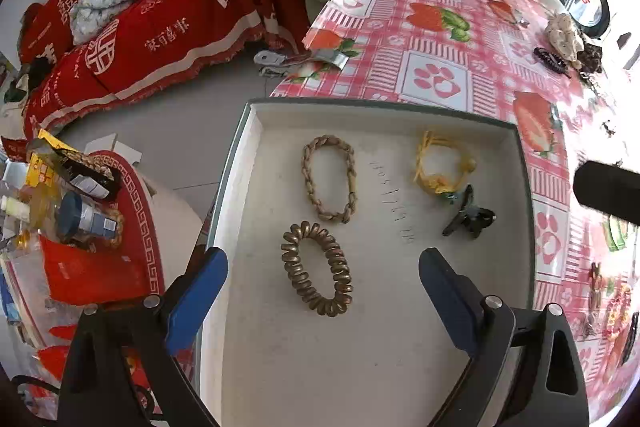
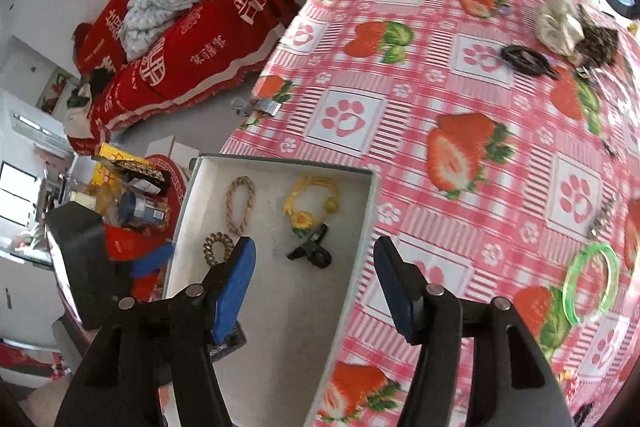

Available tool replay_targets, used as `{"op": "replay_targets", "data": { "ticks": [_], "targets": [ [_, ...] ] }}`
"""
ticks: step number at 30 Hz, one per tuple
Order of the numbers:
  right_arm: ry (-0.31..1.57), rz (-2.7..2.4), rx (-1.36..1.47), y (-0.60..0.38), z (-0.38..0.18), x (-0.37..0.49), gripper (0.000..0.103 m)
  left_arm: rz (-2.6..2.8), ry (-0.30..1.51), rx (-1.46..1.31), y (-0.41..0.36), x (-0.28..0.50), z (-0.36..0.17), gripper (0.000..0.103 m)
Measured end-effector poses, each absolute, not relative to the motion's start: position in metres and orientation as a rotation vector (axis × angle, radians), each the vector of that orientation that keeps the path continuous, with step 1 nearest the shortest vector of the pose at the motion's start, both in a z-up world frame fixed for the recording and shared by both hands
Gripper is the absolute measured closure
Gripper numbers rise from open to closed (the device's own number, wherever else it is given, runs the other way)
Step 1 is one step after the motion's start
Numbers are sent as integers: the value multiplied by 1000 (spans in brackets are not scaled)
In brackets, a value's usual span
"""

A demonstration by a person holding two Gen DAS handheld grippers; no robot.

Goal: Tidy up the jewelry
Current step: 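Move both open tools back over the remaining jewelry on the table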

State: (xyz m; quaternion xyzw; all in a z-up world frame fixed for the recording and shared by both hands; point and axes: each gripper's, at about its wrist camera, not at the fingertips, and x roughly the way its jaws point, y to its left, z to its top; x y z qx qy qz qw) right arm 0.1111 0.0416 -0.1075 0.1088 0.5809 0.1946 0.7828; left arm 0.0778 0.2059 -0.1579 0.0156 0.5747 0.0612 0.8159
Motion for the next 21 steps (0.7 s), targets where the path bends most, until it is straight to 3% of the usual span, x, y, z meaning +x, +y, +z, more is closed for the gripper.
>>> {"op": "replay_targets", "data": {
  "ticks": [7,15,19,21],
  "targets": [
    [1270,355,290,2,-112,94,34,128,1235,55,196,75,-150,2],
    [1284,258,361,-52,-119,68,18,22,1230,85,153,68,-133,0],
    [1282,176,419,-89,-123,52,2,-39,1240,105,119,67,-127,0],
    [1275,145,439,-105,-124,44,0,-68,1237,129,99,65,-124,0]
  ]
}}
